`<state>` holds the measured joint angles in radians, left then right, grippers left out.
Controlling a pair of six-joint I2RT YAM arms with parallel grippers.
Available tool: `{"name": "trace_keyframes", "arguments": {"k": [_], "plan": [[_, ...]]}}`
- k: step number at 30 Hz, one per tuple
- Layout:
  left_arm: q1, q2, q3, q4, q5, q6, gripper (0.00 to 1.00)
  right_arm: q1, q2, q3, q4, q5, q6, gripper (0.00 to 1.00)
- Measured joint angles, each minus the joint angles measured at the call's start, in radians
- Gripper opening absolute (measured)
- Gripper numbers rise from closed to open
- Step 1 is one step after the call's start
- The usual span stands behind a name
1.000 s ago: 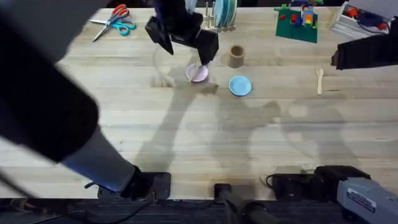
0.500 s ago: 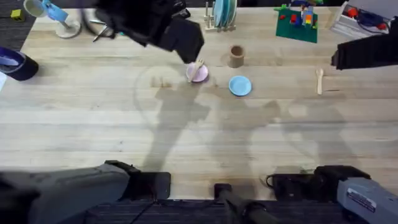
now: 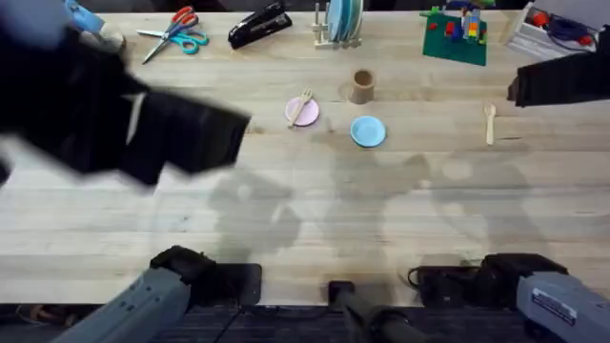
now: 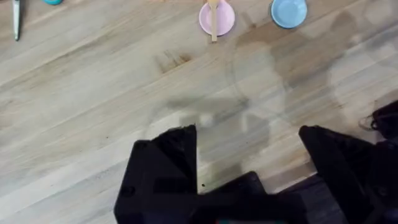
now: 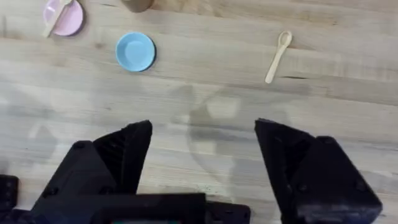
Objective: Pick up a utensil and set it on the pink plate, then put the other utensil in the container.
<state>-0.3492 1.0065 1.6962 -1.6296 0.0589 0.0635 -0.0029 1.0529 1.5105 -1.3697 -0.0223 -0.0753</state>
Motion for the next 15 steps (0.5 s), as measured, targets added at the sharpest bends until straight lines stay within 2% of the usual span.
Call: {"name": "trace_keyframes", "arguments": {"k": [9, 15], "plan": [[0.000, -0.290, -0.206, 0.056, 0.002, -0.022, 0.995, 0.000, 0.000, 0.000, 0.000, 0.000, 0.000, 0.994], [0.000, -0.407, -0.398, 0.178, 0.022, -0.038, 0.995, 0.000, 0.000, 0.000, 0.000, 0.000, 0.000, 0.994]]}}
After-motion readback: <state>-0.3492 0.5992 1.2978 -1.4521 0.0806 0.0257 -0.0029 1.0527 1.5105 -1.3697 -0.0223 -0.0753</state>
